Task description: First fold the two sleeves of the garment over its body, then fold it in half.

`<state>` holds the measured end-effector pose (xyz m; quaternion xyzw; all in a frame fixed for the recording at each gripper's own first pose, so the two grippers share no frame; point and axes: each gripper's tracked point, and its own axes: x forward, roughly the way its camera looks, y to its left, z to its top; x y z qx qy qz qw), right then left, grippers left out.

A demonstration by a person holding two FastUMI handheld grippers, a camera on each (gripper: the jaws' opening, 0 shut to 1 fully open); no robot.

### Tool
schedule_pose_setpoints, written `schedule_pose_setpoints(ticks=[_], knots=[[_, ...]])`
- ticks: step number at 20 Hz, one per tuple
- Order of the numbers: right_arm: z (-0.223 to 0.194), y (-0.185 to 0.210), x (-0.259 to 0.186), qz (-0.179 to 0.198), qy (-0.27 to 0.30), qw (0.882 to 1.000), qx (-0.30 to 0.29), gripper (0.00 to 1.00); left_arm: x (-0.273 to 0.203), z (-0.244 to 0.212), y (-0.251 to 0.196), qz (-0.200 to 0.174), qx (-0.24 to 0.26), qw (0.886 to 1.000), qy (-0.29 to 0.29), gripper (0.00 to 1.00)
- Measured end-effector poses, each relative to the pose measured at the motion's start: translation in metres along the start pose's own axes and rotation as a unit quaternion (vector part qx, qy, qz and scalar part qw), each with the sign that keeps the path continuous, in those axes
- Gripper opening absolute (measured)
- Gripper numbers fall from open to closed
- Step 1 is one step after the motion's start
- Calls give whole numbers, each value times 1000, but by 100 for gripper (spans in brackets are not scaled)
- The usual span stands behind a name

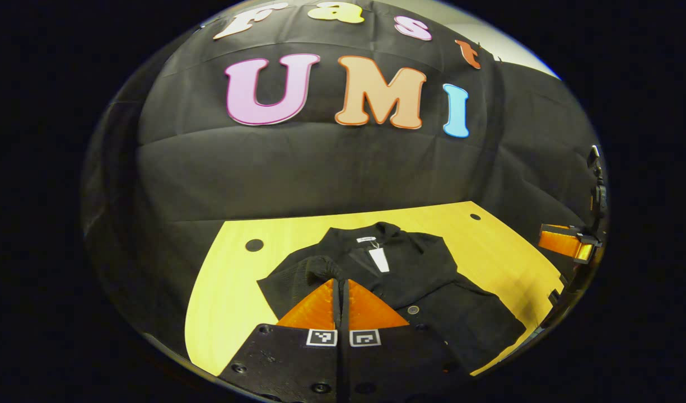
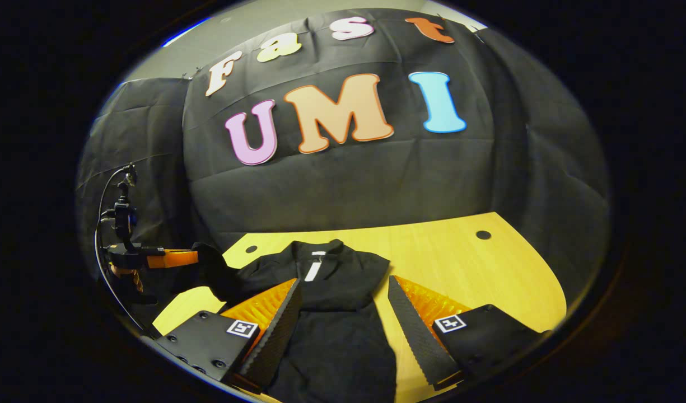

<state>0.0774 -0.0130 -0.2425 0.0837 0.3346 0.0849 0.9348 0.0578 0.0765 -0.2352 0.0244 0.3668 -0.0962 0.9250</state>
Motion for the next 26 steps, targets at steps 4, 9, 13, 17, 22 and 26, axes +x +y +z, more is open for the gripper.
schedule_pose_setpoints(ticks=[4, 9, 13, 17, 22, 26], knots=[[-10, -40, -20, -28, -1, 999, 26, 98, 36, 0, -29, -7, 23, 1000, 17, 0], [-24, -85, -41, -64, 5, 997, 36, 98, 79, -7, -56, -12, 36, 999, 37, 0], [-34, -111, -46, -86, 16, 995, 43, 98, 119, -15, -88, -23, 53, 997, 52, 0], [-41, -126, -47, -95, 30, 994, 40, 98, 152, -26, -118, -36, 68, 995, 70, 0], [-48, -146, -50, -108, 44, 992, 48, 98, 196, -53, -147, -50, 84, 990, 104, 0], [-58, -161, -52, -122, 53, 989, 65, 98, 216, -53, -159, -42, 93, 990, 98, 0]])
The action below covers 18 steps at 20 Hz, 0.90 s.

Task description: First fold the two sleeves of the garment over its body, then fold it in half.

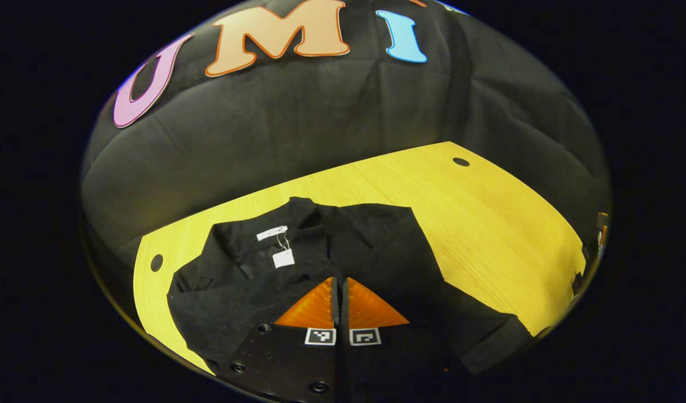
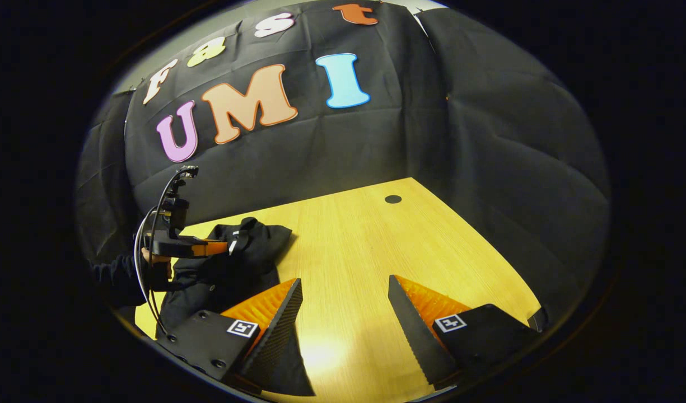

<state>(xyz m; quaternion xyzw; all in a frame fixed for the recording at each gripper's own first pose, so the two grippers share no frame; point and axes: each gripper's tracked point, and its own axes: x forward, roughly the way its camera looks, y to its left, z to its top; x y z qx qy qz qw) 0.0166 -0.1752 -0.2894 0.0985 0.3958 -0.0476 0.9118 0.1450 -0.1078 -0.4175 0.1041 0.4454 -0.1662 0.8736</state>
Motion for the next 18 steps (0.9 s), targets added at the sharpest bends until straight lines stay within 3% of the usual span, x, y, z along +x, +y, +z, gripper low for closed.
schedule_pose_setpoints(ticks=[1, 2, 4, 5, 6, 7, 9, 13, 18], knots=[[-1, -4, 0, -4, -1, 1000, 3, 98, -3, 11, -5, -5, -13, 1000, -25, 0], [-2, -6, 0, -6, 0, 1000, 4, 98, -6, 27, -16, -20, -25, 998, -53, 12], [-3, -4, 0, -2, 3, 1000, 4, 98, -19, 47, -12, -8, -26, 995, -91, 100], [-3, -1, 0, 2, 4, 1000, 1, 98, -26, 54, -11, -4, -25, 994, -103, 87], [-3, -1, 0, 7, 4, 1000, -4, 98, -35, 60, -10, 1, -25, 993, -113, 96], [-1, 1, 0, 14, 3, 1000, -10, 94, -44, 66, -10, 5, -28, 992, -122, 97], [4, 13, 3, 31, -2, 999, -21, 98, -68, 75, -4, 14, -41, 989, -138, 97], [8, 33, 0, 75, -12, 996, -47, 98, -132, 79, 24, 59, -74, 980, -174, 97], [-2, 66, -8, 112, -19, 989, -98, 98, -224, 45, 68, 126, -106, 964, -210, 100]])
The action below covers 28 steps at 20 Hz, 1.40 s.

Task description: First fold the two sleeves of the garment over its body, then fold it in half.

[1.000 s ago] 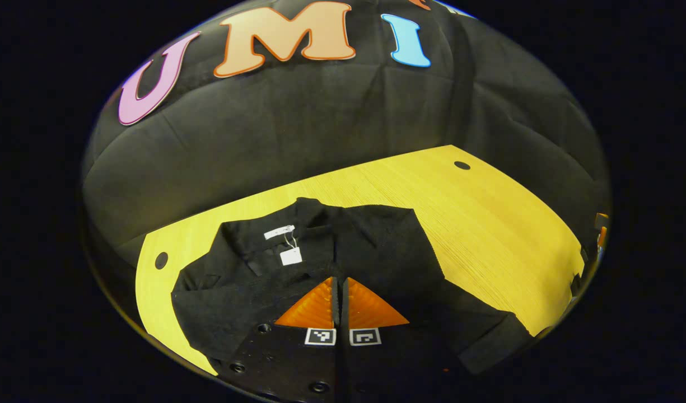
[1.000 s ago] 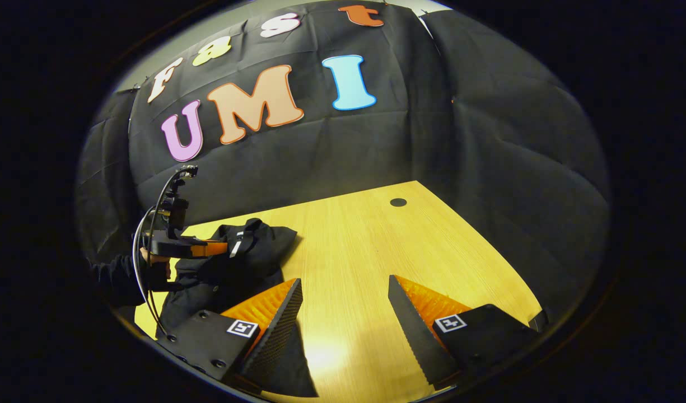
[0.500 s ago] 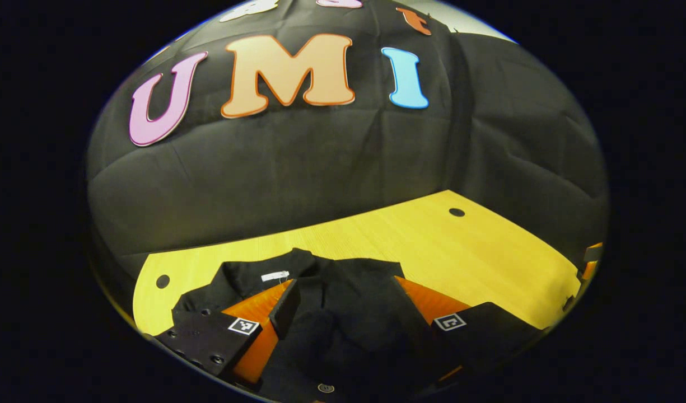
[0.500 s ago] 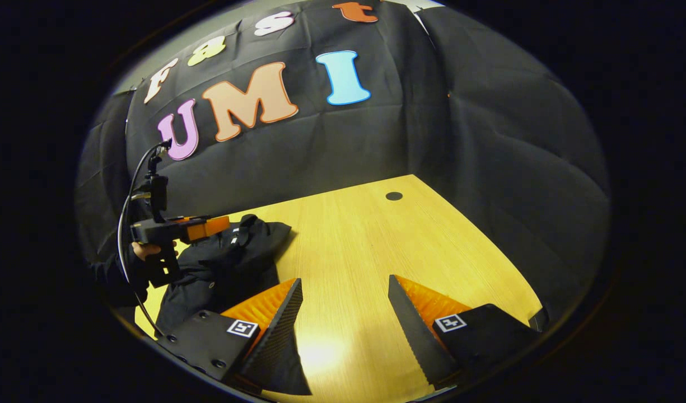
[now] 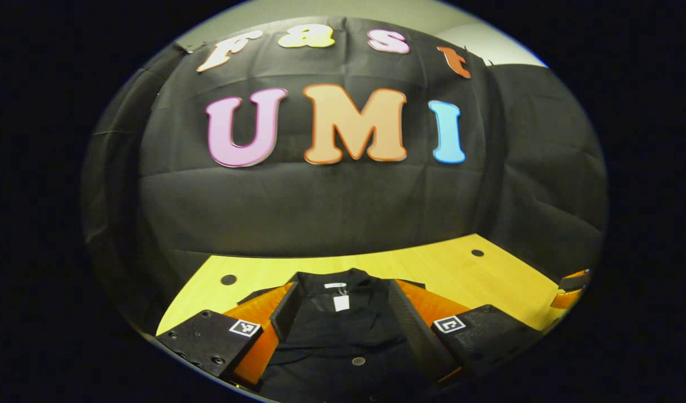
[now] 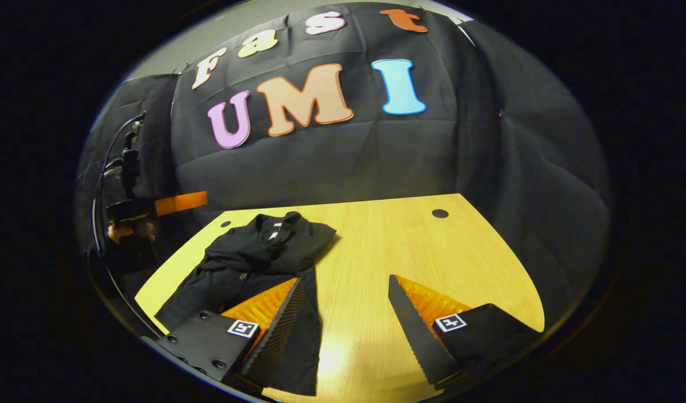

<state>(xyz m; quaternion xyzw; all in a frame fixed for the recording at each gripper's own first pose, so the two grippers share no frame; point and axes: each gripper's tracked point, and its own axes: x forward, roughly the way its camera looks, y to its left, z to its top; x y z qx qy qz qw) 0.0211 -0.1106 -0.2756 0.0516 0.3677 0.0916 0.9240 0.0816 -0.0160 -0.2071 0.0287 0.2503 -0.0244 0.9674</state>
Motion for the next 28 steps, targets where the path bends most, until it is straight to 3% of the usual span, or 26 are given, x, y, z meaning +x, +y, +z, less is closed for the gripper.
schedule_pose_setpoints(ticks=[1, 2, 4, 6, 7, 12, 17, 21, 22, 24, 25, 26, 28], knots=[[3, 10, -2, 3, -6, 1000, -3, 98, -20, -5, 15, 13, 1, 1000, 0, 96], [4, 17, -5, 2, -12, 1000, -4, 98, -38, -12, 34, 27, 4, 1000, 2, 100], [-5, 35, -9, 3, -8, 1000, 0, 98, -79, -35, 63, 46, 12, 999, 23, 96], [-17, 55, -15, 3, -6, 1000, 8, 99, -119, -60, 87, 56, 15, 997, 42, 100], [-24, 62, -19, -1, -6, 1000, 9, 98, -136, -74, 99, 63, 11, 997, 53, 96], [-82, 70, -32, -49, 16, 999, 6, 98, -200, -175, 125, 63, -20, 989, 132, 96], [-164, 62, -30, -78, 88, 993, 12, 98, -225, -271, 130, 64, -18, 972, 227, 97], [-202, 62, -17, -79, 132, 988, 0, 94, -221, -297, 129, 64, -43, 962, 261, 98], [-212, 61, -14, -81, 146, 986, -4, 99, -222, -303, 128, 64, -41, 960, 269, 98], [-228, 58, -15, -86, 171, 981, -14, 94, -218, -298, 124, 53, -26, 966, 251, 99], [-223, 58, -14, -88, 156, 984, -17, 94, -218, -295, 124, 51, -25, 969, 241, 95], [-224, 59, -14, -88, 159, 983, -16, 100, -214, -297, 125, 51, -24, 970, 235, 96], [-226, 62, -16, -80, 157, 984, -19, 100, -215, -297, 125, 50, -25, 973, 224, 97]])
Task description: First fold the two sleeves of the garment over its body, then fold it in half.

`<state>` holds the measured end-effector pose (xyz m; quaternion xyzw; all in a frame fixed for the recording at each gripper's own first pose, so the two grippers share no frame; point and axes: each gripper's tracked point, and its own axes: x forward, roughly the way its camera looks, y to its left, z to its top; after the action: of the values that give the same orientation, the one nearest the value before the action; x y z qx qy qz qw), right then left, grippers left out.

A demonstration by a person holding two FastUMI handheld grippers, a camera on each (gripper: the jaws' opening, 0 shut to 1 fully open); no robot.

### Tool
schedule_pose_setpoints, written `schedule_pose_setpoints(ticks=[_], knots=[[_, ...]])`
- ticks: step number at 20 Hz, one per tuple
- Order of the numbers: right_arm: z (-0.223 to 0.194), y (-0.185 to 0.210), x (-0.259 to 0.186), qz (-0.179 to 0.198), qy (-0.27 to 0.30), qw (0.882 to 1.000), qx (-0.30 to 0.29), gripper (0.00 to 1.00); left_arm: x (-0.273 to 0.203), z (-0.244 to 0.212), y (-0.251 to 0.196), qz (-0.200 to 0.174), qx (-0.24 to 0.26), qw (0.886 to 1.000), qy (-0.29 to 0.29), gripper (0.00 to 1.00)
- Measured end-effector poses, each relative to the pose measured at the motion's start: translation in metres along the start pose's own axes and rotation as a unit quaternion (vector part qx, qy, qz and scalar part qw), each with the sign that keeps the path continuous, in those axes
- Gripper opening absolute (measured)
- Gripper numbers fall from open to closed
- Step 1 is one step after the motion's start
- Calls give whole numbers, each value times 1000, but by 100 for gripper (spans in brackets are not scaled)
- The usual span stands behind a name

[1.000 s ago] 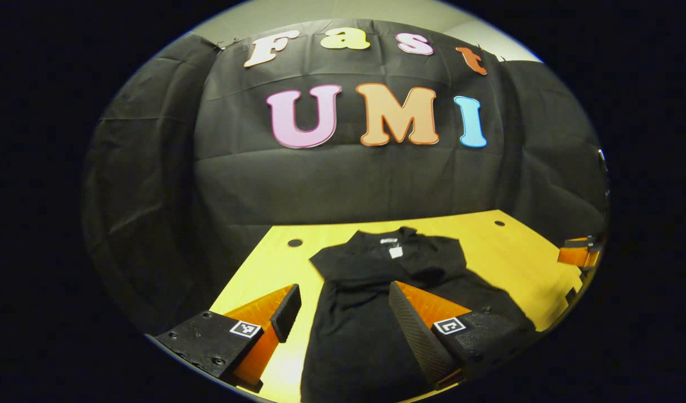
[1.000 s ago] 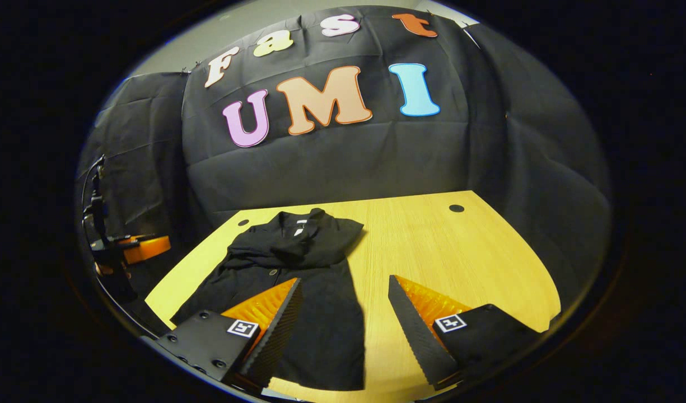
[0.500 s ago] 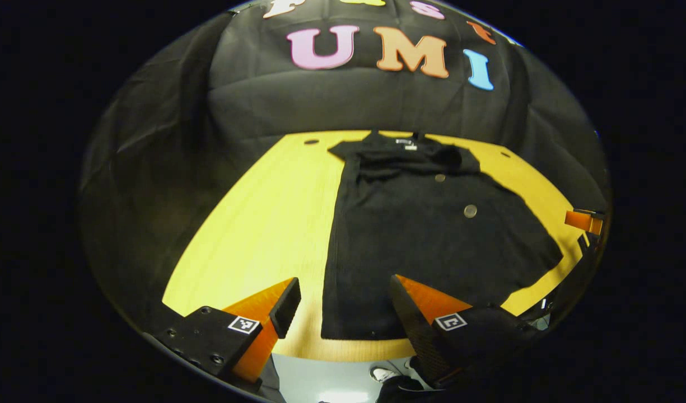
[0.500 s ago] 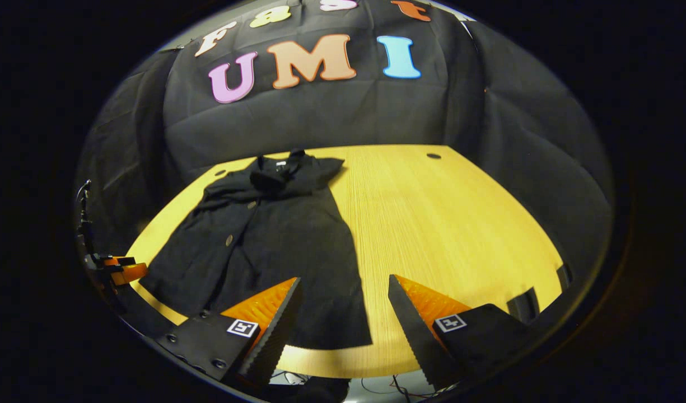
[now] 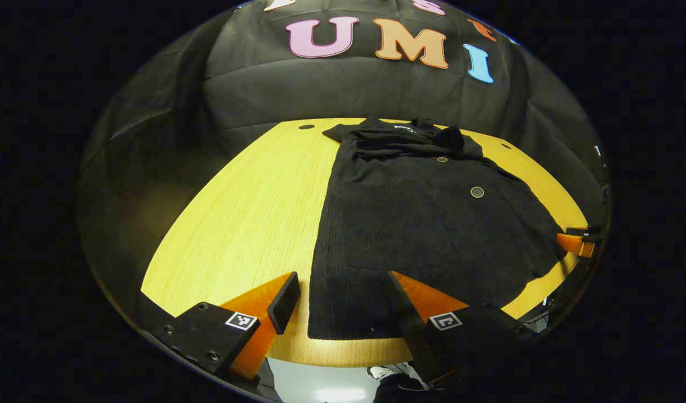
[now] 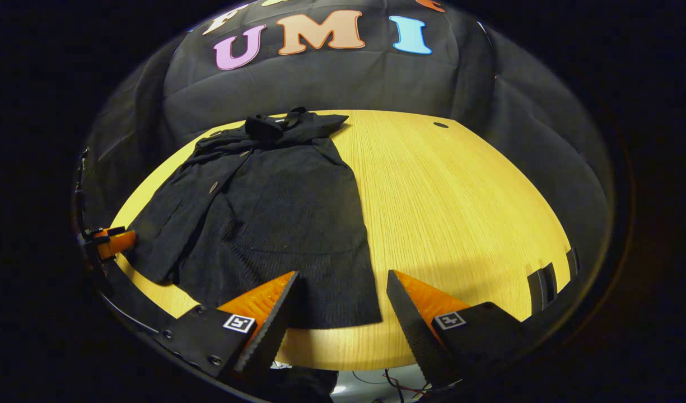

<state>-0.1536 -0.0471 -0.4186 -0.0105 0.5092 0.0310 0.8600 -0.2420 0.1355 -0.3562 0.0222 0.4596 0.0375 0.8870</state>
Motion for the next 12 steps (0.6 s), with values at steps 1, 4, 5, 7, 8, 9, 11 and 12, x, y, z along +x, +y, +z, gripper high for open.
schedule_pose_setpoints(ticks=[1, 4, 5, 7, 8, 9, 11, 12], knots=[[1, 5, 4, 6, 0, 1000, -8, 98, 0, -2, -1, -3, 1, 1000, 1, 96], [1, 22, 2, 25, 7, 999, -31, 68, 0, -2, -13, -22, 14, 1000, -4, 87], [0, 27, 1, 31, 8, 999, -35, 54, 1, 0, -18, -31, 19, 999, -6, 71], [-1, 33, 1, 38, 10, 999, -26, 27, 3, 1, -25, -38, 19, 999, -10, 50], [0, 34, 1, 40, 14, 999, -17, 16, 3, 1, -26, -42, 14, 999, -12, 36], [0, 36, 0, 44, 21, 999, -4, 13, 4, 3, -29, -47, 4, 999, -13, 27], [1, 36, -1, 48, 34, 998, 11, 5, 6, 4, -29, -56, -23, 998, -10, 4], [1, 35, -1, 48, 36, 998, 9, 3, 6, 3, -28, -62, -40, 997, -2, 1]])
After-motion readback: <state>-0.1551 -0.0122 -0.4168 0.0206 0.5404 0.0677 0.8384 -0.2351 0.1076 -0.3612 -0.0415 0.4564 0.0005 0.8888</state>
